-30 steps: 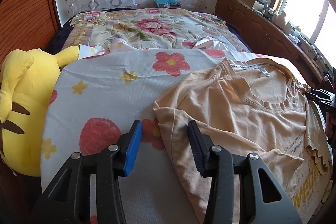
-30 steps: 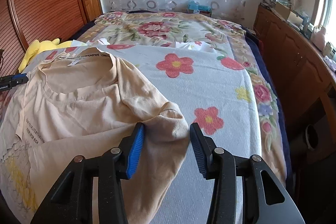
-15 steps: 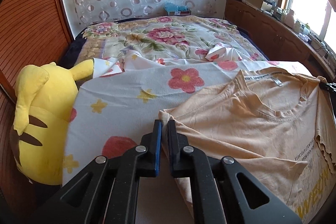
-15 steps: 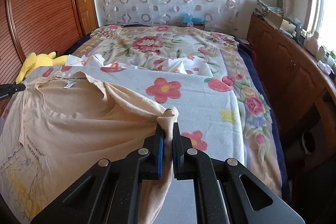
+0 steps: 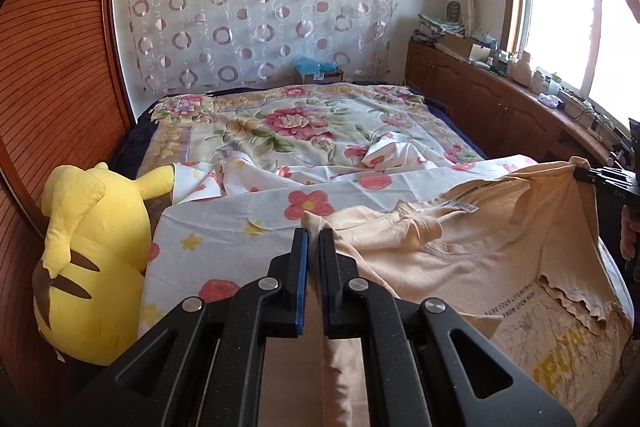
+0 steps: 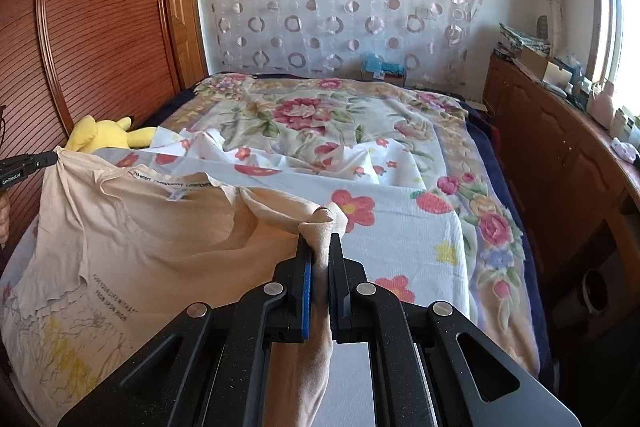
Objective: Fold small clothes
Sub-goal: 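Lift the gripped beige T-shirt with both tools and fold it lengthwise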
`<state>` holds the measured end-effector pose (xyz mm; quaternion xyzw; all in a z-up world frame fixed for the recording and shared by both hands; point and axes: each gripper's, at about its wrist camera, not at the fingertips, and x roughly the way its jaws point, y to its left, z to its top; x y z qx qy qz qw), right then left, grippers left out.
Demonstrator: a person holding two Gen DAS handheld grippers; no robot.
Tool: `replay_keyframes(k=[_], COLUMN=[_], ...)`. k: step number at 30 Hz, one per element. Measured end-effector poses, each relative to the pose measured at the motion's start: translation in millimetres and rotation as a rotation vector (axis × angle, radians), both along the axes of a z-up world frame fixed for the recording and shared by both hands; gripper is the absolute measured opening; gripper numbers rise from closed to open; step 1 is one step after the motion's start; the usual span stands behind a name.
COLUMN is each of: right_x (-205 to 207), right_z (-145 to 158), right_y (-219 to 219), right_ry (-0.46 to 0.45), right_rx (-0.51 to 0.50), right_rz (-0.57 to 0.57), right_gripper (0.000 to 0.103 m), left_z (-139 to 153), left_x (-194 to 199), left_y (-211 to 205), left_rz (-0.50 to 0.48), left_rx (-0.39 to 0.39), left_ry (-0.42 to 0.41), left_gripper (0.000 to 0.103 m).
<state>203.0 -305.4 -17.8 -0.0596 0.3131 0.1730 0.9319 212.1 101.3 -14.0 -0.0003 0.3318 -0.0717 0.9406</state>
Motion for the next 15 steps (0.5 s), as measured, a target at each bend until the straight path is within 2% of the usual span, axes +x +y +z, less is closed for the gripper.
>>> replay_keyframes(k=[6, 15], right_x=[-52, -132], right_z=[3, -5], right_y=[-15, -34], right_ry=[-0.035, -0.07], right_rx=[0.05, 0.066], right_rz=[0.008, 0.011], right_gripper=[0.006, 0.006], left_z=[1, -8], left_x=[-46, -121], left_y=[-3, 13], left_rz=[-0.022, 0.003], left_rx=[-0.034, -0.073], left_ry=[-0.021, -0.035], left_gripper=[0.006, 0.006])
